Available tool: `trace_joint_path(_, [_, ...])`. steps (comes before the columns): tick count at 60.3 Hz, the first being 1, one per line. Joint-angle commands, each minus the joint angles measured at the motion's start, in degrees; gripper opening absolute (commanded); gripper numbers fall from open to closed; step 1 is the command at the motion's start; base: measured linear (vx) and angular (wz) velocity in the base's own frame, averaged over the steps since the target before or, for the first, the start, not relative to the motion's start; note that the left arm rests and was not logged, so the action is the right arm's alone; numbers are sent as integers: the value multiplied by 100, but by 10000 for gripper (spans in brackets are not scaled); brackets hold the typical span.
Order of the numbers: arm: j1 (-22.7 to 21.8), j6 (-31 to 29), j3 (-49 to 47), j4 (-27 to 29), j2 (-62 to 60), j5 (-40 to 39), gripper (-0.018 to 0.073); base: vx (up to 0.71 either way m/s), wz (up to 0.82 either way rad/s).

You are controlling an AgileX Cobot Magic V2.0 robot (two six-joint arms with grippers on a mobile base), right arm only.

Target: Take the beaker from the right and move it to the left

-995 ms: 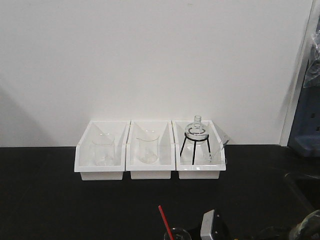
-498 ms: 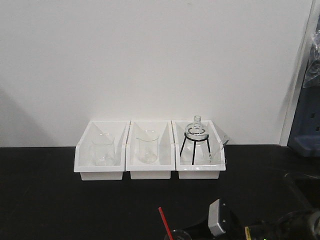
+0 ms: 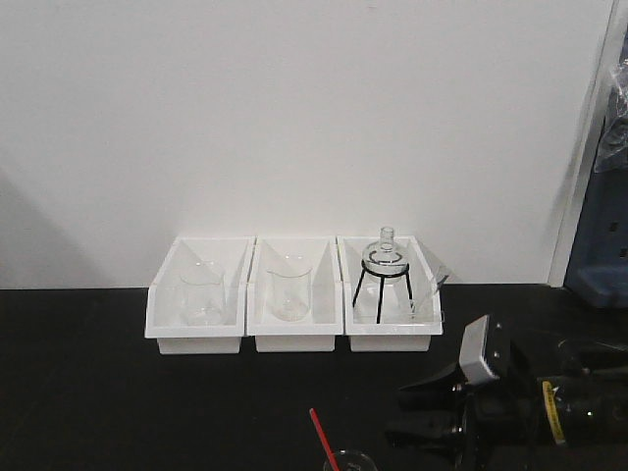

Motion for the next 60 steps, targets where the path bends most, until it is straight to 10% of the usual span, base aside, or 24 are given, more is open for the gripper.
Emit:
trace_joint_path(1, [-27,760,-107,256,-734,-128,219,0,0])
trace_joint_path(8, [-27,2085,-107,69,-1549,433,-17,0,0])
trace_joint_path(28, [-27,4864,45,-555,-3813,1703,-3,0,0])
trace_joint_path(60, [-27,5252,45,-550,-6202,1804,-3,0,0])
